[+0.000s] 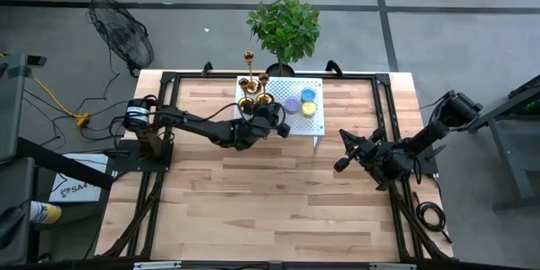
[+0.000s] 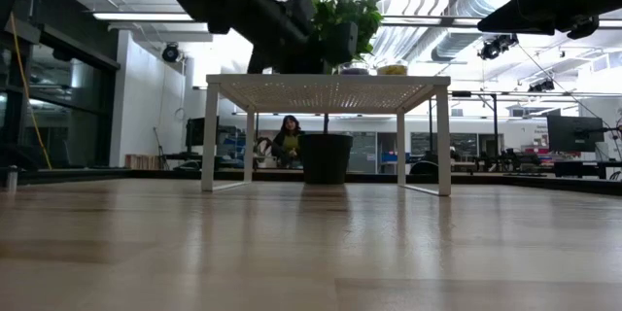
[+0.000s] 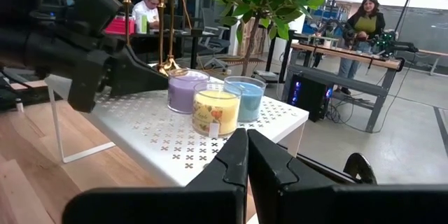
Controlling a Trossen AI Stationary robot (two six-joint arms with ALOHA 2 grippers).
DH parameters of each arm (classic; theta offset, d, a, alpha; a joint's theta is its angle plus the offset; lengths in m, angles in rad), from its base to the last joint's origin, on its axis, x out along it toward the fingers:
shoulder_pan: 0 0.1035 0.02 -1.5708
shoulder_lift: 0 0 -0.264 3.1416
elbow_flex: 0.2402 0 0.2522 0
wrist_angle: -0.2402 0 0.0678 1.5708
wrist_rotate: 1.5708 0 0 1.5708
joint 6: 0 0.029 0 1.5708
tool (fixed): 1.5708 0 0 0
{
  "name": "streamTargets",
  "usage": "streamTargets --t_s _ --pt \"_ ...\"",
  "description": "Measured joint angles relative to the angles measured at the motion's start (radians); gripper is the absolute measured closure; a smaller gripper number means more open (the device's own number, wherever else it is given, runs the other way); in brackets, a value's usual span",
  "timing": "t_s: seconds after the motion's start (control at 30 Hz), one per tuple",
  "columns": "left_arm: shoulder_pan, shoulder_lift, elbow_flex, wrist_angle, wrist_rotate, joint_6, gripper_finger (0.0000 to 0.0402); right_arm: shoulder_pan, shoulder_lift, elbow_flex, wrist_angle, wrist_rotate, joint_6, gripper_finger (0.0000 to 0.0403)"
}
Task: Pick & Place candle stick holders
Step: Put the violet scented candle on the shelf, then return to Home Position
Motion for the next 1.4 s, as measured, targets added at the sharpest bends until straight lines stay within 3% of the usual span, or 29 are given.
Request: streamTargets --t_s 0.63,1.1,1.4 --pt "0.03 0.016 0.001 0.061 0.109 0.008 0.0385 -0.002 0.0 0.0 -0.005 0.0 0.002 0.0403" --pt "0.036 0.017 -0.001 0.082 0.091 0.075 0.0385 -0.001 0.0 0.0 -0.006 0.0 -0.006 0.0403" --pt "0.014 -0.084 -0.002 -0.049 0.112 0.111 0.0385 0.001 -0.014 0.0 0.027 0.0 -0.057 0.0403"
